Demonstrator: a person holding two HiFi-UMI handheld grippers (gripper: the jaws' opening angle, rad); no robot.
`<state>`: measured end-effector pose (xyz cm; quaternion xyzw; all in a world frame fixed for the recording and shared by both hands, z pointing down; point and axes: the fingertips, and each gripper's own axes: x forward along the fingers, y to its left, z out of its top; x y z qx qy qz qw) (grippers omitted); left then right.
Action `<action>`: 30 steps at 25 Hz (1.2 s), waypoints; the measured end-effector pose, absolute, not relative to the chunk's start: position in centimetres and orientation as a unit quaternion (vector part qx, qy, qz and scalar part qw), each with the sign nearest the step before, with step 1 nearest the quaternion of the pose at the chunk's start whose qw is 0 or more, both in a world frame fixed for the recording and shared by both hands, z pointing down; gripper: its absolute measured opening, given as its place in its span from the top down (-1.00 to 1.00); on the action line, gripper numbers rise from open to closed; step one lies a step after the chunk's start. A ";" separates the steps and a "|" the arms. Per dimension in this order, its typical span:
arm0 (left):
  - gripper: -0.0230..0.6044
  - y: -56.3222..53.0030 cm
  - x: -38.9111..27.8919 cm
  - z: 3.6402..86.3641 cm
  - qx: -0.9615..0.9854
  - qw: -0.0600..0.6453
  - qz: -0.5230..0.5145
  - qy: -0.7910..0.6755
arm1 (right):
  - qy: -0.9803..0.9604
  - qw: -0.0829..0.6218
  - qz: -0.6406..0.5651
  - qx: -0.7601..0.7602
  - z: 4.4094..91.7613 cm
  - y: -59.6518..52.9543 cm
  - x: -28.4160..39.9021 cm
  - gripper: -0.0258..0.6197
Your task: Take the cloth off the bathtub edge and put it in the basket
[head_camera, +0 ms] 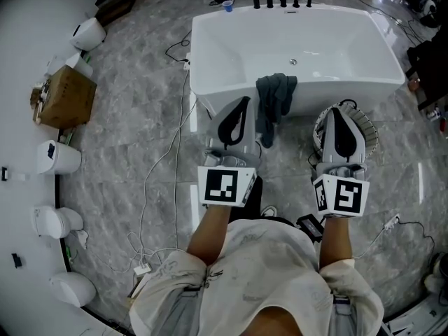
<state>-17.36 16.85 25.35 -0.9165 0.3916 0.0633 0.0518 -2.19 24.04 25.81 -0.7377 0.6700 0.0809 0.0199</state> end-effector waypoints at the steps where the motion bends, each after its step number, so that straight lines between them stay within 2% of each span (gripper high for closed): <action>1: 0.94 16.3 -17.2 25.4 -0.917 0.051 0.063 0.391 | 0.670 0.018 0.080 -0.738 25.9 23.5 -2.1 0.91; 12: 0.94 8.1 -15.9 27.0 -0.921 0.037 0.061 0.383 | 0.669 -0.005 0.067 -0.740 27.9 15.2 -1.5 0.91; 30: 0.94 -10.7 -16.0 26.8 -0.922 0.028 0.056 0.382 | 0.670 -0.027 0.056 -0.740 27.8 -5.0 -1.8 0.91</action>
